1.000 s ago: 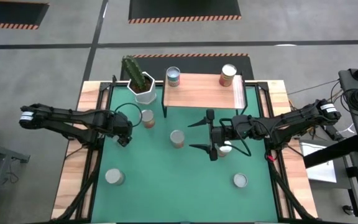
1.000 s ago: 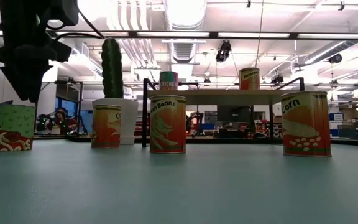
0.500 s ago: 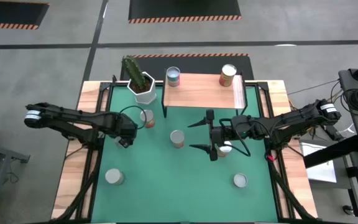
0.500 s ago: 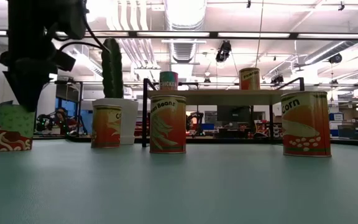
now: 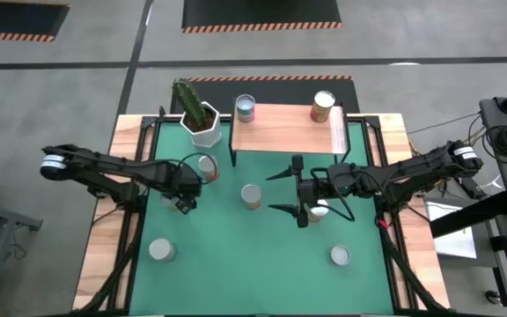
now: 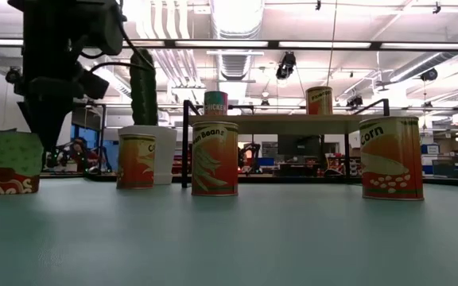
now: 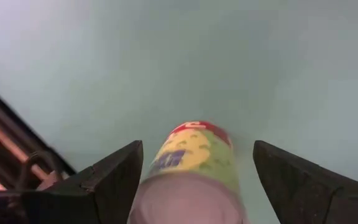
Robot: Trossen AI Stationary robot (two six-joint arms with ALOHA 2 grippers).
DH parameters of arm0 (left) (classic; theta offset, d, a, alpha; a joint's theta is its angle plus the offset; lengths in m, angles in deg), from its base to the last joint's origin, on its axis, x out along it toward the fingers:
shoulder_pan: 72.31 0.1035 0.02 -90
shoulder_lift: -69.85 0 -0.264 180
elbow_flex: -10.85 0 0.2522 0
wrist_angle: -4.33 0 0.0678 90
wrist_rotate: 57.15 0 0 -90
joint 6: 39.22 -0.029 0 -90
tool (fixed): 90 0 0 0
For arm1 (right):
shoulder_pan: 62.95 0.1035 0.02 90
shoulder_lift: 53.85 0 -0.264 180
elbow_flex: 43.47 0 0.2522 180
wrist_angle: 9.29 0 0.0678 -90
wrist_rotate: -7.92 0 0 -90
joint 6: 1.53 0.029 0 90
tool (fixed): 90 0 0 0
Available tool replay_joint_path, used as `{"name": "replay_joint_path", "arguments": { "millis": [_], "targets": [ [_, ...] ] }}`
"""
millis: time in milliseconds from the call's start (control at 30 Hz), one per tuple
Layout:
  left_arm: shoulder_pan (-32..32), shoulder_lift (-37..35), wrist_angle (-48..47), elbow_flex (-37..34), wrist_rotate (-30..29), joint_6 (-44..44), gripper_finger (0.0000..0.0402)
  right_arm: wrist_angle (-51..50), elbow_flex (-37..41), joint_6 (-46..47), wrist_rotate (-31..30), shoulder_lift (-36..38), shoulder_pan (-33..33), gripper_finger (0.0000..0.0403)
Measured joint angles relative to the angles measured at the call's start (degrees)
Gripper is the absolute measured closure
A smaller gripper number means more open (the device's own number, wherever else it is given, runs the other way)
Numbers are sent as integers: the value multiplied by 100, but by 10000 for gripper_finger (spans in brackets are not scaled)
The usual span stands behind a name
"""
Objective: Pick and place cans onto a shelf
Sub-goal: Put the canned spaghetti sauce on the shelf
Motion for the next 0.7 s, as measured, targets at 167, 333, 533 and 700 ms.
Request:
{"name": "replay_joint_path", "arguments": {
  "millis": [167,333,533,700],
  "targets": [
    [0,44,161,19,167,-122,135,-38,0,-2,-2,0,-1,75],
    [-1,-35,-335,239,187,111,134,-38,0,-2,-44,0,-2,75],
    [0,-82,-740,422,183,295,117,-40,0,-7,-46,-2,-1,75],
    [2,-89,-780,422,329,475,102,-85,0,-5,-46,-2,-2,75]
  ]
}}
